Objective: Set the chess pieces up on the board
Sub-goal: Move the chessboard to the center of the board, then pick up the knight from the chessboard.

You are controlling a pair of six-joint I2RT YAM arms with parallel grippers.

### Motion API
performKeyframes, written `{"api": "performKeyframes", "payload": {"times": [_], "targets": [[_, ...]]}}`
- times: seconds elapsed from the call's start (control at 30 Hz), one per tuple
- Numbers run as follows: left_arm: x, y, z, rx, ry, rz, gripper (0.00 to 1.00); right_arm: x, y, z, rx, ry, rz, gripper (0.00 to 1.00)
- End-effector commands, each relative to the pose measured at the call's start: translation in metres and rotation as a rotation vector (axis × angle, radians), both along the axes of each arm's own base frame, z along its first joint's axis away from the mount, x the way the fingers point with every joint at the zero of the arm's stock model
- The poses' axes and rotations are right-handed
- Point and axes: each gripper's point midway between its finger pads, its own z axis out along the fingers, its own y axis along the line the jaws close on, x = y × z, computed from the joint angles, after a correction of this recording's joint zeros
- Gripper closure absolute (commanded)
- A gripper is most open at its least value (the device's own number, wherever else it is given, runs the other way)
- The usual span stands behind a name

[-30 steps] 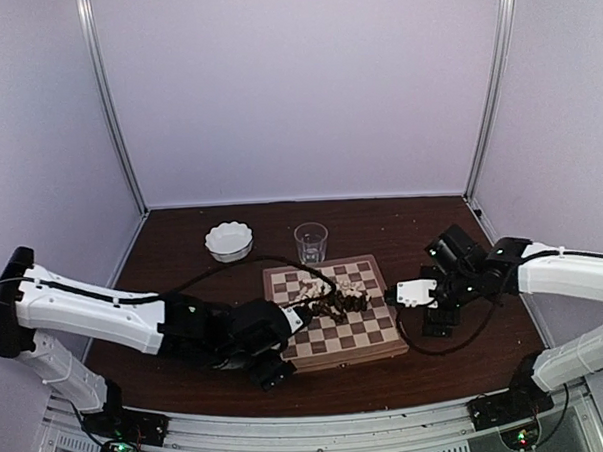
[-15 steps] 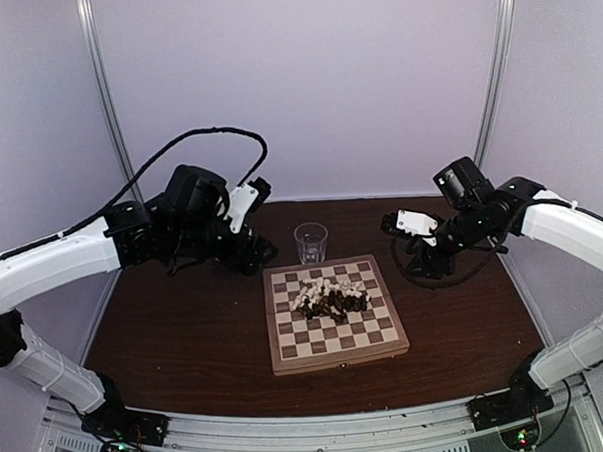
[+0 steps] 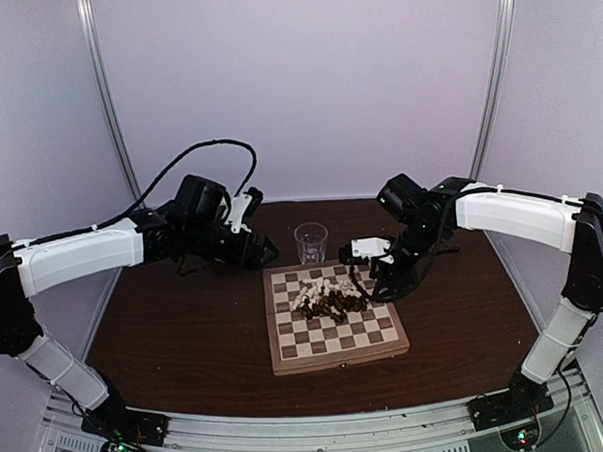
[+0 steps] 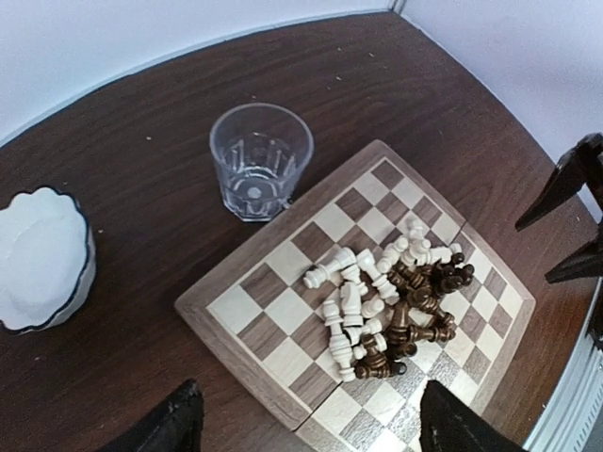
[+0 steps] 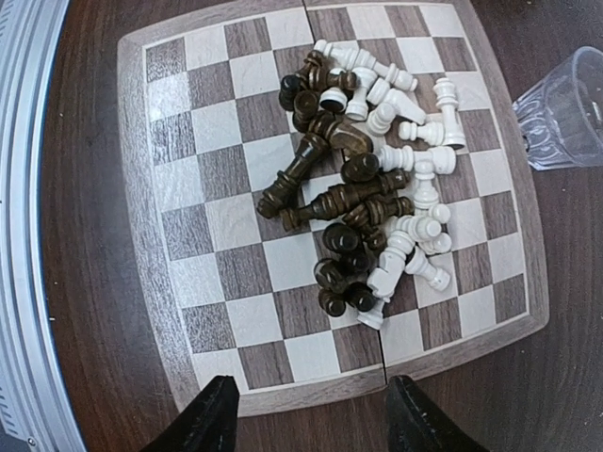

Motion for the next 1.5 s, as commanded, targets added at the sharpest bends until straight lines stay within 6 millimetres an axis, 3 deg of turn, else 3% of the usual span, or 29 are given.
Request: {"api": "performKeyframes", "payload": {"times": [0.0,0.1,0.37,1.07,1.47], "targets": [[0.006,0.025,0.055,-0.021,-0.165,0.085,0.2,0.007,0.015,-0.01,-0.044,-0.032,0.054,0.44],[0.008,0.036,0.068,-0.028,-0.22,0.118,0.18,0.009,0.02,-0.02,-0.072,-0.016,0.073,0.45],[0.005,0.036,0.074,-0.031,-0.215,0.108,0.19,0.017,0.022,-0.041,-0.117,-0.01,0.073,0.51],[0.0,0.03,0.069,-0.044,-0.183,0.073,0.19,0.022,0.029,-0.063,-0.15,0.001,0.077,0.65],[0.0,0.026,0.064,-0.041,-0.162,0.058,0.19,0.021,0.033,-0.069,-0.155,0.018,0.078,0.88]]}}
